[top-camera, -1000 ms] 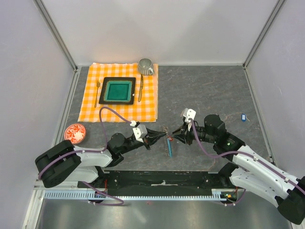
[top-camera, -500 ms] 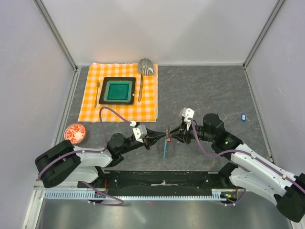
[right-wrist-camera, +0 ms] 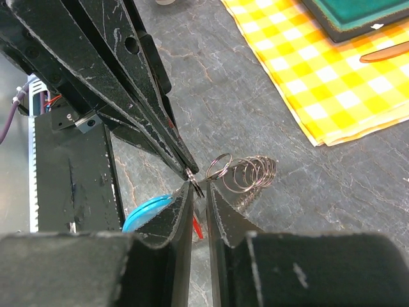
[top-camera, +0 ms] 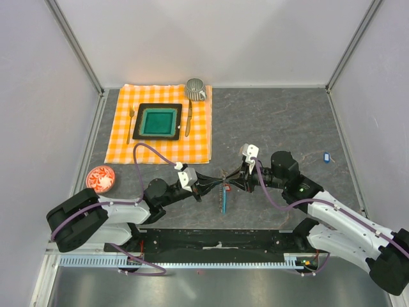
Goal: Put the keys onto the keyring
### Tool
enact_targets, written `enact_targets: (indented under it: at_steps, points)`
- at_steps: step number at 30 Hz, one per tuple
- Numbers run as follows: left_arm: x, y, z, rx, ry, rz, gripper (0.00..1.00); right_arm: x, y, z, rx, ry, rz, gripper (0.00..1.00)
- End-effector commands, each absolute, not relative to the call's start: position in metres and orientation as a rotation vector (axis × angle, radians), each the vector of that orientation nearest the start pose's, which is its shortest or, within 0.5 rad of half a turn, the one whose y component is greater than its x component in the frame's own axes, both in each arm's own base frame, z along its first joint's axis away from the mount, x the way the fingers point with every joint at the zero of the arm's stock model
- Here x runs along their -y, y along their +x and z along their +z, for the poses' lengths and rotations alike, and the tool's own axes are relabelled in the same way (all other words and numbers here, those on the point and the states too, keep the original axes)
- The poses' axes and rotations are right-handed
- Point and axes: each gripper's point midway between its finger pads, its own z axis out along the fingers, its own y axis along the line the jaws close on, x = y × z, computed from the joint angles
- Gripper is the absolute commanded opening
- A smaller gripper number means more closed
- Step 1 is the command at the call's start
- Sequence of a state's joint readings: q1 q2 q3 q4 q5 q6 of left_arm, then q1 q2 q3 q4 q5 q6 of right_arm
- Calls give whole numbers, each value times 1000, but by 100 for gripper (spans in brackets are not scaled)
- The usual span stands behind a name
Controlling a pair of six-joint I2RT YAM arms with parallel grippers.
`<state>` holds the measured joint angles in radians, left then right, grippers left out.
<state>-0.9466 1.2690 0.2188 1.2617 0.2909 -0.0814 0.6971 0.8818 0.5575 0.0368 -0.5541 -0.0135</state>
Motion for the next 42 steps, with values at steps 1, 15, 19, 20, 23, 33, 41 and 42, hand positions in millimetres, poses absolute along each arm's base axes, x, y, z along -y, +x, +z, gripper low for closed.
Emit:
enact_targets:
  at_steps: [1, 15, 19, 20, 23, 33, 41, 42]
  points:
    - [302, 148, 303, -754, 660, -1101, 2, -272, 174, 203, -1571, -1045, 1011, 18]
    - [299, 173, 254, -953, 746, -918, 26, -250, 194, 215, -1720, -1112, 769, 0]
    - [302, 175, 242, -1005, 845, -854, 35, -240, 205, 213, -1782, -1203, 617, 0]
    - [301, 175, 245, -1004, 854, -845, 38, -237, 202, 210, -1811, -1232, 595, 0]
    - [302, 175, 242, -1005, 899, -825, 42, -236, 202, 214, -1803, -1326, 497, 0]
    - [319, 161, 229, -988, 1065, -878, 47, -249, 177, 212, -1684, -1567, 464, 0]
    - [332, 147, 225, -964, 1150, -973, 48, -255, 169, 211, -1638, -1613, 514, 0]
    - [334, 147, 223, -968, 1153, -982, 48, -256, 168, 210, -1634, -1619, 517, 0]
